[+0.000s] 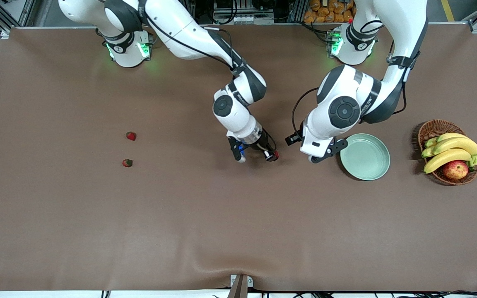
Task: Collect all strawberries into plate
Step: 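Carry the strawberry mid-table with the right gripper while the left gripper approaches, then grasp the strawberry with the left gripper while the right gripper grasps another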
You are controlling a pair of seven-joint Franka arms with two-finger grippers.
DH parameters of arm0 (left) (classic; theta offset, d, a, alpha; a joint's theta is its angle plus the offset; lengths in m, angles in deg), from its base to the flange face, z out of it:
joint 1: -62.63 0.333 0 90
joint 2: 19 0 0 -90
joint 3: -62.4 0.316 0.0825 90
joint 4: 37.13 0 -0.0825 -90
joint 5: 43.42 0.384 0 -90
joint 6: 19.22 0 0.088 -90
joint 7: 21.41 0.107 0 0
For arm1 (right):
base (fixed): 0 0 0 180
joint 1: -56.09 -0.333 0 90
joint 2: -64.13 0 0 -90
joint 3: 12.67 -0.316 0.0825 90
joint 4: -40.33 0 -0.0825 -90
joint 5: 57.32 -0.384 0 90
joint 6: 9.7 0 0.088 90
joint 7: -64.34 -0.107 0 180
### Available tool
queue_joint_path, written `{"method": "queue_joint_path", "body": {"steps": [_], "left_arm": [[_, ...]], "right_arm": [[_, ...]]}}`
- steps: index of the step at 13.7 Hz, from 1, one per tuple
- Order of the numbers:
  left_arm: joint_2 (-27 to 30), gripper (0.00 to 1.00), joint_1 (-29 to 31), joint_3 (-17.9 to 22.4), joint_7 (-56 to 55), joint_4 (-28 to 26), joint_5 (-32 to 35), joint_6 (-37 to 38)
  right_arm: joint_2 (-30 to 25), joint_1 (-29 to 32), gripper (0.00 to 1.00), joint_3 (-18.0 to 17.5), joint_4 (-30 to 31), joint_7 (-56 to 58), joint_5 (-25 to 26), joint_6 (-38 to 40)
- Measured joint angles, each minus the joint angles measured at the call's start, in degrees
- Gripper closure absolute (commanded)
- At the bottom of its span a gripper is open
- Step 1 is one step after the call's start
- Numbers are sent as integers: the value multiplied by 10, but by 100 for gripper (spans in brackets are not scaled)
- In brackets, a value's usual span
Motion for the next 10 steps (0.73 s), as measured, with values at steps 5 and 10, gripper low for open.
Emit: {"method": "queue_joint_path", "body": {"steps": [5,10], "left_arm": [[0,15,19,1,-108,-11,0,0],[-19,15,25,1,-243,-16,0,-54]], "right_arm": [[-2,0,0,15,-20,0,3,29],[-51,25,0,99,-32,47,32,233]]}}
